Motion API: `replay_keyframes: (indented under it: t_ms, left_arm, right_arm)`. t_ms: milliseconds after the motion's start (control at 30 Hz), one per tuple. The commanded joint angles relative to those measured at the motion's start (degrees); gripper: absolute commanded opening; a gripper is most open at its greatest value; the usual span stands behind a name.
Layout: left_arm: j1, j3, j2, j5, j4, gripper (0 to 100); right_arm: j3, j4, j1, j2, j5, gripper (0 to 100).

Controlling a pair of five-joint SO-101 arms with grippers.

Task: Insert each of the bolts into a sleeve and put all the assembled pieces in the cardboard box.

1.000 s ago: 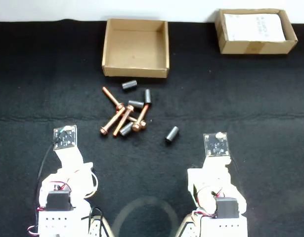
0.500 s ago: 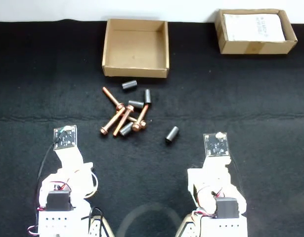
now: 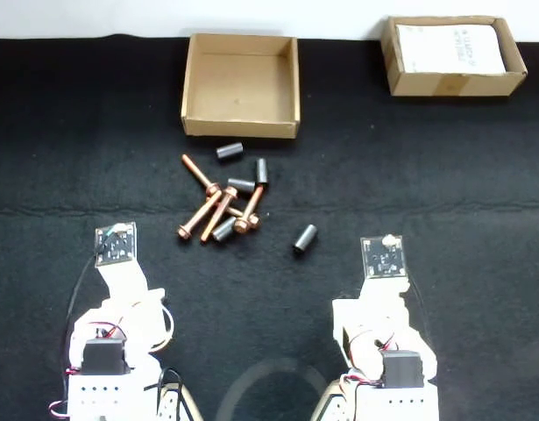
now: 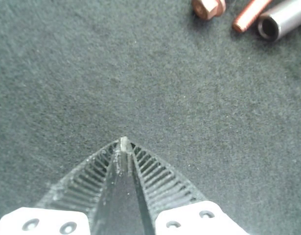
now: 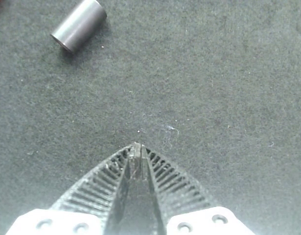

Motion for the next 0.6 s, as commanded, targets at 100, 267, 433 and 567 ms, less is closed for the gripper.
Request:
replay_keyframes:
  t_ms: [100, 267, 433, 567]
  left_arm:
    - [0.66, 1.01, -0.22, 0.18, 0.0, 1]
    - [0.75, 1.01, -0.22, 0.18, 0.0, 1]
    - [2.33, 1.01, -0.22, 0.0, 0.0, 1]
    - [2.59, 1.01, -0.31, 0.0, -0.7, 1]
  right_arm:
    - [7.6, -0.04, 0.22, -0.57, 0.0, 0.6]
    - [7.6, -0.04, 0.22, -0.57, 0.0, 0.6]
    - [7.6, -0.04, 0.22, -0.57, 0.0, 0.6]
    - [7.6, -0.04, 0.22, -0.57, 0.0, 0.6]
